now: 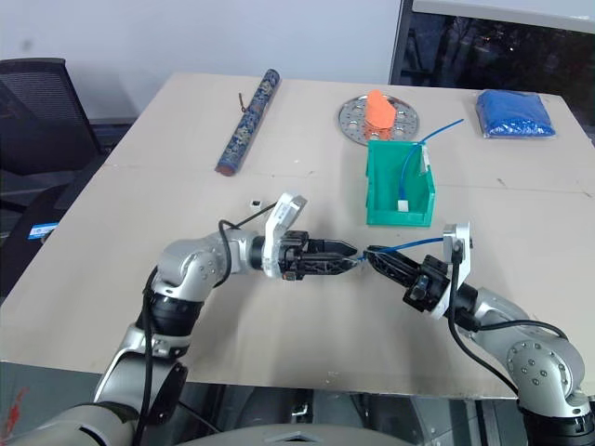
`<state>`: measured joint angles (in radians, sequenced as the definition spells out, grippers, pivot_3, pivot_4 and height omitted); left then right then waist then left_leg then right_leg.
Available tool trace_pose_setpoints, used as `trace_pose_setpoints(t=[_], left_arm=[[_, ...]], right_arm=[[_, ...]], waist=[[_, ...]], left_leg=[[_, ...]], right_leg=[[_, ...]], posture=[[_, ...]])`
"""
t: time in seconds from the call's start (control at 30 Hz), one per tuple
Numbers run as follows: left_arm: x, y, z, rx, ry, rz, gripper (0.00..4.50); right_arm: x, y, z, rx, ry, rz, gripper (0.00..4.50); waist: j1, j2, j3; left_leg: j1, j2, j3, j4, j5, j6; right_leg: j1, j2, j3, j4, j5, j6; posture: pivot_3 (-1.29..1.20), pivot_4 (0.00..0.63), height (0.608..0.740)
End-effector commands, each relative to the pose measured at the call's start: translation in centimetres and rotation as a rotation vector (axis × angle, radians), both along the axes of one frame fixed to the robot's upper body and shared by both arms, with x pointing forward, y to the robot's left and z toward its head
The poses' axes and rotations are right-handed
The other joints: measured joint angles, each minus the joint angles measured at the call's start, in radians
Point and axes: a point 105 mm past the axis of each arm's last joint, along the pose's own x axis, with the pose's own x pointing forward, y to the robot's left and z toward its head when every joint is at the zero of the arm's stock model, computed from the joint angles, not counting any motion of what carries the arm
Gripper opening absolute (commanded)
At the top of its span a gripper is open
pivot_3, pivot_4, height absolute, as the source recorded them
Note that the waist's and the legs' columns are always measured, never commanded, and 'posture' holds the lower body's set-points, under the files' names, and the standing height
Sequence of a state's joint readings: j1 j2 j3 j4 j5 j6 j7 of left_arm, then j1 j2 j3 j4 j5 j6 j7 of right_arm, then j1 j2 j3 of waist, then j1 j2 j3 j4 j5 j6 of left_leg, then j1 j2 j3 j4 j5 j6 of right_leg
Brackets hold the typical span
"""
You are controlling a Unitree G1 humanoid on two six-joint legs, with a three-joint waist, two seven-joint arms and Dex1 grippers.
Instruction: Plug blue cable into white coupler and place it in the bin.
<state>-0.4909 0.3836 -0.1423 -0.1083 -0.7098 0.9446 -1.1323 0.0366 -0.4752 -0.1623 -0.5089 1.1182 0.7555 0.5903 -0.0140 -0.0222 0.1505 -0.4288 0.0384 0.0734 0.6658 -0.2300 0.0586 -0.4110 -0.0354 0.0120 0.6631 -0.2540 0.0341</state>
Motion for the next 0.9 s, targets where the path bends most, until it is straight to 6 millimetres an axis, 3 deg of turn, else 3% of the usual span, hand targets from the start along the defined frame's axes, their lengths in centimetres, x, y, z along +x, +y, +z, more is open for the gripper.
trace_pose_setpoints(t=[0.03,0.17,0.27,0.43,0.63,0.9], left_arm=[[-1.7,1.4,1.6,-0.001,-0.168,0.05,3.93],[-1.2,3.1,2.5,0.007,-0.336,0.319,3.93],[1.4,6.5,3.7,0.027,-0.499,0.751,3.93],[3.2,10.9,2.1,0.215,-0.631,1.135,3.93],[5.7,11.5,-1.4,0.305,-0.577,1.284,3.93],[8.2,11.1,-4.1,0.364,-0.541,1.364,3.93]], right_arm=[[0.1,-0.6,0.8,0.013,-0.038,-0.022,0.0],[0.7,-1.0,1.2,0.045,-0.052,-0.049,0.0],[1.2,-0.8,1.6,0.04,-0.086,-0.047,0.0],[1.9,0.0,2.2,0.021,-0.13,-0.016,0.0],[2.6,0.9,2.0,-0.029,-0.155,0.036,0.0],[2.8,0.6,2.2,-0.053,-0.169,0.021,0.0]], waist=[[0.001,0.0,0.0],[0.008,0.001,0.0],[0.013,0.001,0.0],[0.013,0.001,0.0],[0.03,0.001,0.0],[0.028,0.001,0.0]], left_leg=[[0.0,0.0,0.0,0.0,0.0,0.0],[0.0,0.001,0.0,-0.002,0.0,0.0],[0.001,0.0,0.0,0.0,0.0,0.0],[0.001,-0.001,0.0,0.0,0.0,0.0],[0.0,-0.001,0.0,0.0,0.0,0.0],[-0.001,-0.001,0.0,0.0,0.0,0.001]], right_leg=[[0.0,0.0,0.0,0.0,0.0,0.0],[0.0,-0.002,0.0,0.0,0.0,-0.001],[0.0,-0.004,-0.001,0.0,0.0,-0.001],[0.001,-0.004,-0.001,-0.001,0.0,-0.001],[0.0,-0.004,-0.002,-0.001,0.0,0.0],[0.0,-0.004,-0.003,-0.001,0.001,0.0]], posture=[[0.0,0.15,0.74],[0.0,0.15,0.74],[0.0,0.15,0.74],[0.0,0.15,0.74],[0.0,0.15,0.74],[0.0,0.15,0.74]])
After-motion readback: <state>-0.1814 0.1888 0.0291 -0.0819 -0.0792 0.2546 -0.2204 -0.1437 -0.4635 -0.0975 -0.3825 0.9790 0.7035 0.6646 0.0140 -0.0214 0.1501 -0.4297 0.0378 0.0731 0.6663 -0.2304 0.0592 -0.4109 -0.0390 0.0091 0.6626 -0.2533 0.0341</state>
